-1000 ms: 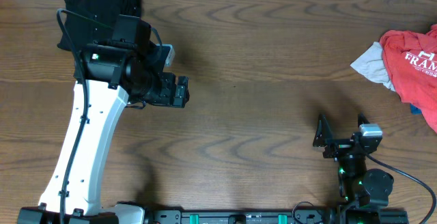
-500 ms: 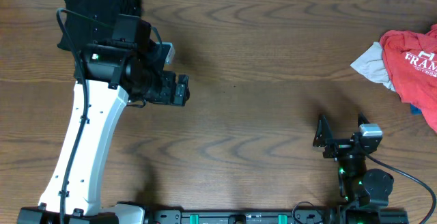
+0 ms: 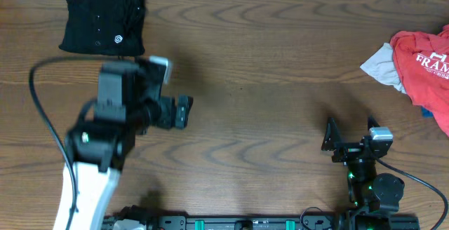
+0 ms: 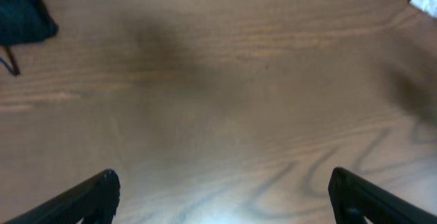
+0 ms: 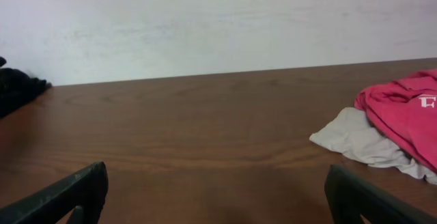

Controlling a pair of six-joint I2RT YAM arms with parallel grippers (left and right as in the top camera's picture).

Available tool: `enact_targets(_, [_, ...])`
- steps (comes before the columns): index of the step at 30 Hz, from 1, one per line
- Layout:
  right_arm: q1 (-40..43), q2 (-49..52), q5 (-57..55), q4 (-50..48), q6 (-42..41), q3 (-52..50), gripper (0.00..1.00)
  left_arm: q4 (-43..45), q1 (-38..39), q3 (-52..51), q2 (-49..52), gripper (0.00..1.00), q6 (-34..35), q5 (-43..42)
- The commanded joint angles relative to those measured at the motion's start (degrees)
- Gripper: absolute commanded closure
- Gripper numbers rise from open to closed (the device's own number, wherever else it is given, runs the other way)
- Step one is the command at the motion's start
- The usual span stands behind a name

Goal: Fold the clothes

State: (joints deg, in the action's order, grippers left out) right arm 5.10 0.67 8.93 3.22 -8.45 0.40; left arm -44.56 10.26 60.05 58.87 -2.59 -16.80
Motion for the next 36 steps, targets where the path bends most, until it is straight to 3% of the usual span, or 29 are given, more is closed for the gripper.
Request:
enact_targets(1, [-0.4,-0.4,-0.6,0.3,1.0,-0.1,0.01,4.1,-1.0,-8.6,-7.1,0.02,-1.5,-0.5])
enact_targets(8, [-0.4,-0.4,-0.6,0.3,1.0,-0.1,0.01,14.0,-4.5,-26.6,-27.5,0.02,-1.4,-0.5])
enact_targets(14, [-0.4,-0.4,-0.6,0.3,1.0,-0.1,0.01,17.4,-6.3,-34.2,-41.0,0.02,-3.0,-0.5])
enact_targets(30, [-0.4,-0.4,-0.6,0.3,1.0,-0.1,0.01,40.6,-8.4,-53.0,-55.9,0.02,-8.3,-0.1])
enact_targets(36, [-0.4,-0.4,-0.6,0.3,1.0,-0.1,0.01,43.8,-9.4,-56.7,-58.8,0.02,-8.3,0.3])
